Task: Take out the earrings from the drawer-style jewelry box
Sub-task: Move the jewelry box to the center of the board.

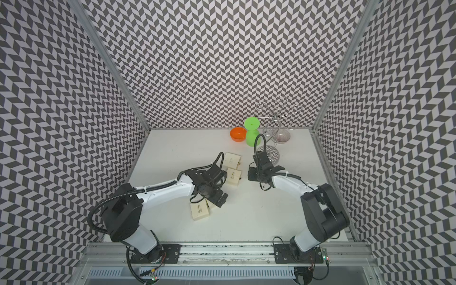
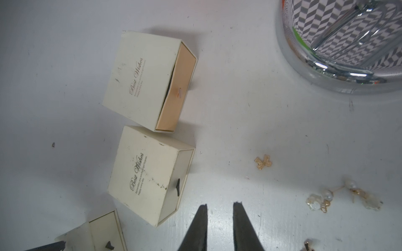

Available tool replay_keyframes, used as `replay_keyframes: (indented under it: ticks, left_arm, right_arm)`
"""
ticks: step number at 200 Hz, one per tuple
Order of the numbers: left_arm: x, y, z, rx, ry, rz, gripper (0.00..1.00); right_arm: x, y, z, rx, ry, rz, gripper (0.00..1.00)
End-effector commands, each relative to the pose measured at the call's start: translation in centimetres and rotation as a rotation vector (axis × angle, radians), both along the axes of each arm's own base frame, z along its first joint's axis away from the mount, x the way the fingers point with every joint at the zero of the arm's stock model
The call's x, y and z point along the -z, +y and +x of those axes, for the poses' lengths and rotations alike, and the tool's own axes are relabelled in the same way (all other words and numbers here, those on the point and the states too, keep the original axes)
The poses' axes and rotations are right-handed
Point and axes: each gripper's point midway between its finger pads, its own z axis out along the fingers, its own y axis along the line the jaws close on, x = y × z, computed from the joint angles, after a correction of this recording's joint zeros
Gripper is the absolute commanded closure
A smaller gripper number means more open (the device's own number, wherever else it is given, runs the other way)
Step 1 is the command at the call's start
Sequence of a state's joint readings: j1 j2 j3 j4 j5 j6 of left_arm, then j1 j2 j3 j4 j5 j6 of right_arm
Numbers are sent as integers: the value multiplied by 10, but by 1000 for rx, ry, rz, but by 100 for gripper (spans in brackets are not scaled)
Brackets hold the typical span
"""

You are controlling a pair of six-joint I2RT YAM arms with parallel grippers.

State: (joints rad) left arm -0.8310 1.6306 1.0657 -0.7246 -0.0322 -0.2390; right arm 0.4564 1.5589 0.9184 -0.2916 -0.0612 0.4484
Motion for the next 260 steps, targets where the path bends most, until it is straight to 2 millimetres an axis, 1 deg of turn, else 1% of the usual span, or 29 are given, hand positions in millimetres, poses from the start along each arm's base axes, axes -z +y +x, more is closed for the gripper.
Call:
replay_keyframes:
  ticks: [1, 19, 32, 64, 82, 100, 120, 127, 137, 157, 167, 187, 192, 202, 212, 224, 241, 260]
  left_arm:
    - [10, 21, 1, -76, -41, 118, 0]
    - [11, 32, 7, -120, -101, 174, 0]
    - [17, 36, 5, -128, -102, 193, 0]
    - [31, 35, -6, -91, -36, 202, 0]
    - [34, 33, -4, -74, -28, 218, 0]
    - [37, 31, 3, -56, -41, 244, 0]
    - [39, 23, 12, -27, -51, 261, 8]
    - [38, 20, 16, -19, -59, 260, 13]
    - [36, 13, 21, -5, -73, 257, 18]
    - [30, -6, 28, 34, -105, 235, 25]
    - [27, -17, 32, 61, -128, 230, 26]
    - [20, -48, 34, 157, -192, 230, 26]
    - [18, -56, 35, 183, -210, 234, 25]
    - [15, -69, 33, 228, -242, 239, 17]
    - [11, -82, 34, 255, -280, 232, 12]
    - [4, -95, 32, 277, -293, 198, 1]
    - [-13, -110, 31, 291, -312, 132, 0]
    - [-37, -126, 23, 314, -299, 21, 0]
  right_arm:
    - [-14, 2, -1, -18, -52, 17, 77]
    - [-13, 5, -4, -32, -50, 35, 77]
    - [-11, 6, -8, -37, -38, 48, 77]
    - [-14, 6, -10, -43, -41, 55, 77]
    - [-21, 7, -8, -45, -56, 57, 77]
    - [-27, 10, -6, -50, -69, 69, 77]
    - [-29, 11, -5, -52, -71, 71, 77]
    - [-29, 11, -5, -54, -70, 69, 77]
    - [-27, 10, -6, -55, -68, 64, 77]
    - [-27, 3, -8, -36, -73, 45, 77]
    - [-26, -1, -10, -25, -76, 37, 77]
    - [-27, -11, -12, 21, -95, 26, 77]
    - [-27, -15, -12, 44, -92, 28, 77]
    - [-26, -20, -12, 70, -88, 32, 77]
    - [-27, -24, -12, 84, -89, 42, 76]
    - [-27, -27, -11, 101, -89, 47, 76]
    - [-30, -31, -9, 115, -89, 57, 76]
    - [-30, -34, -7, 125, -92, 63, 76]
